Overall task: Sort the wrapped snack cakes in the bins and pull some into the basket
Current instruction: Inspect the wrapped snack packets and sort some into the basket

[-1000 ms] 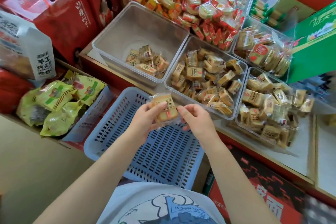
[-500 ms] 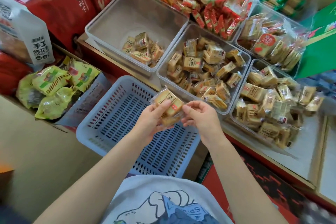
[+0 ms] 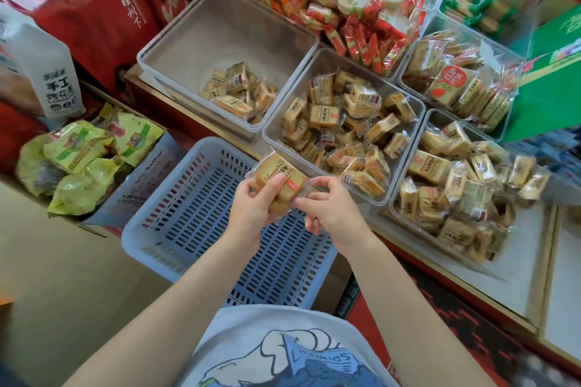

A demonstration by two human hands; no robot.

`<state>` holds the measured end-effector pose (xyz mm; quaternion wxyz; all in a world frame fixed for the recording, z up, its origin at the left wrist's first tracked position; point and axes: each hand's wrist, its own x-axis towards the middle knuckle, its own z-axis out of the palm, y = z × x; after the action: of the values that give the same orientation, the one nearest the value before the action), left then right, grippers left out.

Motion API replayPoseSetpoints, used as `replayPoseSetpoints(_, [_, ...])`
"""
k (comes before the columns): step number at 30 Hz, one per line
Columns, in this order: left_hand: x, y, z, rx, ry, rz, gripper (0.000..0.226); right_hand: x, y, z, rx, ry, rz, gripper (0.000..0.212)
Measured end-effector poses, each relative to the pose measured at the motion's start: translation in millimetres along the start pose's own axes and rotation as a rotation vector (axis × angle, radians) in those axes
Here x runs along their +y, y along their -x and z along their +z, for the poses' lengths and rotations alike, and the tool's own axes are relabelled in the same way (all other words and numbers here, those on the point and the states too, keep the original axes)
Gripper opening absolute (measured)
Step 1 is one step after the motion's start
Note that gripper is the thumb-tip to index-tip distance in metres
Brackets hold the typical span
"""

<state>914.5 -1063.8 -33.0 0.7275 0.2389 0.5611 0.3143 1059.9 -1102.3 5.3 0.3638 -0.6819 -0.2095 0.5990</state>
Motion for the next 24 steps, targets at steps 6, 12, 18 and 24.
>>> replayPoseSetpoints(6, [8,-3,-5,0.0,0.052,-0.012,0.053,0,-1,6,0.026,0.024,-0.086,0.048])
replayPoseSetpoints(12, [19,-6,-19,-0.077,-0.078,-0.032,0.052,-2,3,0,-0.011,0.093,-0.134,0.038])
replayPoseSetpoints(18, [27,1,-27,-0.25,-0.433,0.141,0.074,-5,4,-2,0.001,0.155,-0.185,0.029])
replayPoseSetpoints(24, [31,6,-31,-0.225,-0.349,0.131,0.051,-9,7,0,-0.047,-0.134,-0.154,0.05])
